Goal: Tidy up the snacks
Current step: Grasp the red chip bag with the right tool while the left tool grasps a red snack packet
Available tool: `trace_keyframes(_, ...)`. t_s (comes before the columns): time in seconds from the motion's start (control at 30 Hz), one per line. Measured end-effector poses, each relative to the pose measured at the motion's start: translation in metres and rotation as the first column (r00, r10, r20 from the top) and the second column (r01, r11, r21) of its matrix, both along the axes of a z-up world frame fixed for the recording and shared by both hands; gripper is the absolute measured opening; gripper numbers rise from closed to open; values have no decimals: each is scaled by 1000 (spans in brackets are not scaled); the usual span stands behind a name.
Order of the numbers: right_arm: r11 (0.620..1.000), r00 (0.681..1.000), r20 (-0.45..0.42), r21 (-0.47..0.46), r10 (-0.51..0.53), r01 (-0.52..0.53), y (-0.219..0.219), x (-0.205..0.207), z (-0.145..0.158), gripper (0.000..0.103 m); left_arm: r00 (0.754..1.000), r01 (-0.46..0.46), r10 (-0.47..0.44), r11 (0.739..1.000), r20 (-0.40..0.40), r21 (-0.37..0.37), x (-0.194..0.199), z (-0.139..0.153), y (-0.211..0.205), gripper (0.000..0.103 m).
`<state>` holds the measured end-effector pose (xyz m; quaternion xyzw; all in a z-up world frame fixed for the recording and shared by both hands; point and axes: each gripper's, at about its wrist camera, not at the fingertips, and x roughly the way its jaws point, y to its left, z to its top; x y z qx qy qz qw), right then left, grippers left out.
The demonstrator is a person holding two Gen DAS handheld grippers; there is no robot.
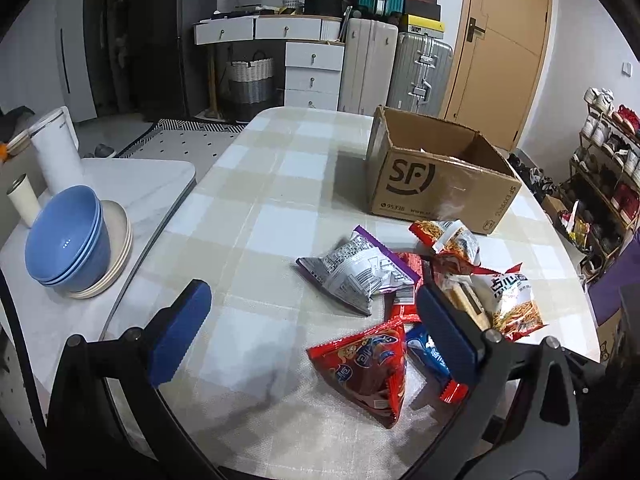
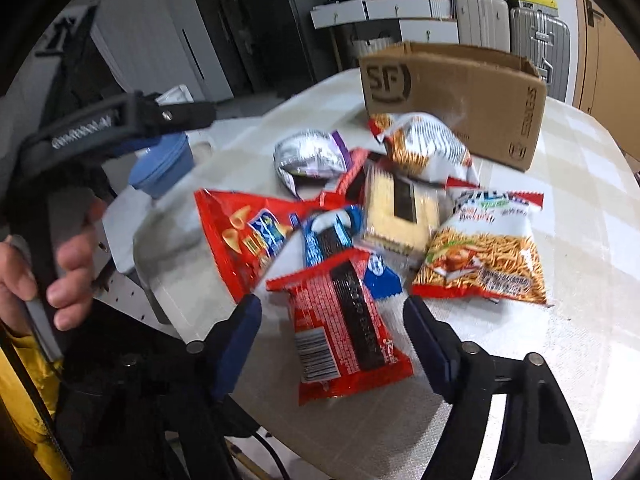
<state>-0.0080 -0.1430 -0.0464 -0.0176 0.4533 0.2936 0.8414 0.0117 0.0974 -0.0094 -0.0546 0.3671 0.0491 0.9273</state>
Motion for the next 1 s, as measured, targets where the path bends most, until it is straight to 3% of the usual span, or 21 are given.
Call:
trace_keyframes(0.07, 1000, 1000, -4, -14, -1, 1, 2, 0, -4, 70, 1000, 6, -6, 1000, -8, 4, 0, -2, -2, 102)
trace_keyframes(0.23, 999, 999, -36, -48, 7, -9, 9, 5, -16, 47, 999, 23, -22, 999, -25, 23, 2, -5, -8, 102)
trace_keyframes(0.53, 999, 999, -8, -32, 34, -35, 12, -4, -11, 45, 998, 17, -14, 999, -55, 40, 5, -12, -7, 102)
trace_keyframes(0.7, 1000, 1000, 12, 16, -1, 1, 2, -4, 2, 45, 997, 0, 0, 1000, -83, -5, 1, -19, 9, 102)
trace_keyframes(0.8, 998, 999, -5, 46, -41, 41, -8, 2, 5, 45, 994, 8, -12, 999, -112, -36, 1, -26, 12, 102)
trace_keyframes(1.0, 995, 998, -1, 78, -66, 66, -17, 0, 12, 45, 985, 69, -71, 997, -158, -22, 3, -38, -6, 102)
